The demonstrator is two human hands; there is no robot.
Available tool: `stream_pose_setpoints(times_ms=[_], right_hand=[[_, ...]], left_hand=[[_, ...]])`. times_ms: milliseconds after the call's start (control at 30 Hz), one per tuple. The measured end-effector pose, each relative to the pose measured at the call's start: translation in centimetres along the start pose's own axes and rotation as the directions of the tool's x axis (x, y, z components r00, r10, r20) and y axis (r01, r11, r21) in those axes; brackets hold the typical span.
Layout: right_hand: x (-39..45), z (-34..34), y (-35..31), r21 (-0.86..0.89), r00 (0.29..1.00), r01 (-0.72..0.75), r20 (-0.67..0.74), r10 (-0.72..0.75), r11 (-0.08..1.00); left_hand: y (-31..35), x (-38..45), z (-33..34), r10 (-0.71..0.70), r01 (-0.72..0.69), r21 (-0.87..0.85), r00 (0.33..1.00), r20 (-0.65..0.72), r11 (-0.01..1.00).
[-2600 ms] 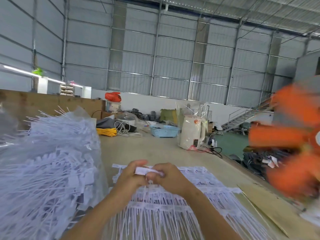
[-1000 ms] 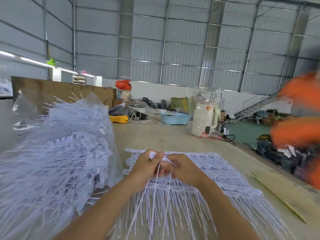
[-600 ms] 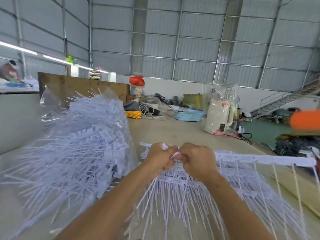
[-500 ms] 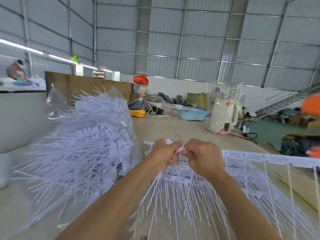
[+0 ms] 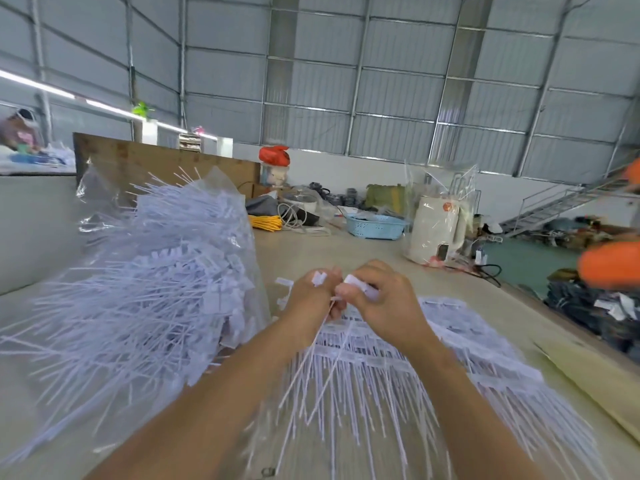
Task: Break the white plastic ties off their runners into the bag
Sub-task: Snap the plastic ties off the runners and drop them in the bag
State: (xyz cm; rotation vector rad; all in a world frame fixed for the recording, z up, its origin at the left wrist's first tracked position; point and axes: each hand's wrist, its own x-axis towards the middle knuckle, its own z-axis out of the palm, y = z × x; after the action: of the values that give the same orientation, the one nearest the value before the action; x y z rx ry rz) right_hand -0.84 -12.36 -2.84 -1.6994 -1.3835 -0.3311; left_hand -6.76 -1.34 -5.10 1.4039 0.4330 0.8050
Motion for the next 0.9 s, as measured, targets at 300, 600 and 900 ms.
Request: stream_pose_setpoints(times_ms=[300,600,900], right_hand=[[-0.5,1.2,2.7,-0.054,0.988,-0.153,0.021,0.154,0.987],[-0.9,-2.4,2.8,0.118,0.877,-0.290,0.430,0.214,0.950],[-0.5,-1.6,2.7,-0.023,0.953,-0.165,0.254,0.165,0.986]], left_hand=[[-1.5,-0.2,0.0,-0.179,0.218,-0.112,0.942,0.283,0.970],[-0.9,-1.2,0.6,0.054,-0.060,0.026,0.976,0.212,0.998],[-0.3,-1.7,0.7,0.091,-0.099,0.131,0.994,0.064,0.986]])
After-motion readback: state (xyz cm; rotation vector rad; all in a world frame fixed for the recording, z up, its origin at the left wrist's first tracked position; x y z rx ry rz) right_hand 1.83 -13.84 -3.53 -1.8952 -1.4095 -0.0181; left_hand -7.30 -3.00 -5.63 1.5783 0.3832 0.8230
